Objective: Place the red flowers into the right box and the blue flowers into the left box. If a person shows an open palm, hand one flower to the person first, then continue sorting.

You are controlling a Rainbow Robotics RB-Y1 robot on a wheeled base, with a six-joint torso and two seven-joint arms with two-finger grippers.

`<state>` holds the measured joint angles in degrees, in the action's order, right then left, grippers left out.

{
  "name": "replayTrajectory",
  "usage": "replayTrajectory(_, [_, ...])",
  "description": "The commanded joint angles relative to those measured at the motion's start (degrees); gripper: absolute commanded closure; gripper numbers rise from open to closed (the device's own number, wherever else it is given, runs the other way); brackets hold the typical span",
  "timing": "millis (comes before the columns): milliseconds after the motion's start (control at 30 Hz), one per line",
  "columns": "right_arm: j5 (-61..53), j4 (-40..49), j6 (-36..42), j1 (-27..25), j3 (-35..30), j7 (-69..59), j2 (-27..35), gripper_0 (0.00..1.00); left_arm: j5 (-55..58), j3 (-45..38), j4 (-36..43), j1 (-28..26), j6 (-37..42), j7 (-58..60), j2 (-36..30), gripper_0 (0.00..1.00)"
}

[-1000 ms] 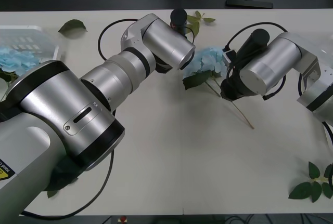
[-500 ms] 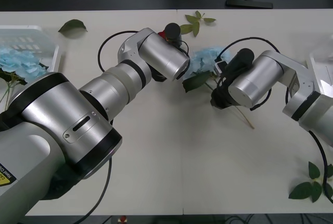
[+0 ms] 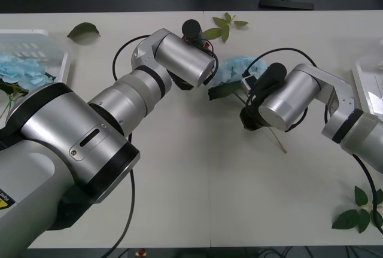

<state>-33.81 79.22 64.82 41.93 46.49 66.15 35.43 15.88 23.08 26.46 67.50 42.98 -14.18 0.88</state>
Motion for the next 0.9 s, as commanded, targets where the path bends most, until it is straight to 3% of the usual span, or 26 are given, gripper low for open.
replayTrajectory(33, [0.2, -0.6, -0.7, 0.6, 0.0, -2.4, 0.5, 1.0, -0.6, 0.7, 1.9, 1.0, -1.4, 1.1, 0.1, 0.0])
replayTrajectory(233, [0.6, -0.6, -0.9, 0.7, 0.0, -2.7, 0.7, 1.0, -0.9, 0.7, 1.8, 0.9, -1.4, 0.9, 0.1, 0.01])
replayTrajectory(333, [0.8, -0.6, -0.9, 0.6, 0.0, -3.0, 1.0, 1.0, -0.9, 0.7, 1.8, 0.9, -1.4, 0.9, 0.1, 0.14])
replayTrajectory(433, [0.8, -0.6, -0.9, 0.6, -0.3, -3.2, 1.2, 1.0, -1.0, 0.7, 1.8, 0.9, -1.4, 1.2, 0.1, 0.15])
replayTrajectory(500, [0.8, -0.6, -0.8, 0.7, -1.0, -3.2, 1.4, 1.0, -1.0, 0.7, 1.8, 1.0, -1.4, 1.3, 0.1, 0.14])
replayTrajectory(633, [0.2, -0.5, 1.3, 0.6, -3.6, -2.6, 1.9, 1.0, -1.6, 0.7, 1.9, 0.5, -1.9, 1.2, 0.1, 0.0])
replayTrajectory(900, [-2.8, 5.9, 12.1, 0.6, -11.7, -0.7, 5.1, 1.0, -1.0, 0.7, 1.8, -0.3, -3.4, 0.9, 0.1, 0.0])
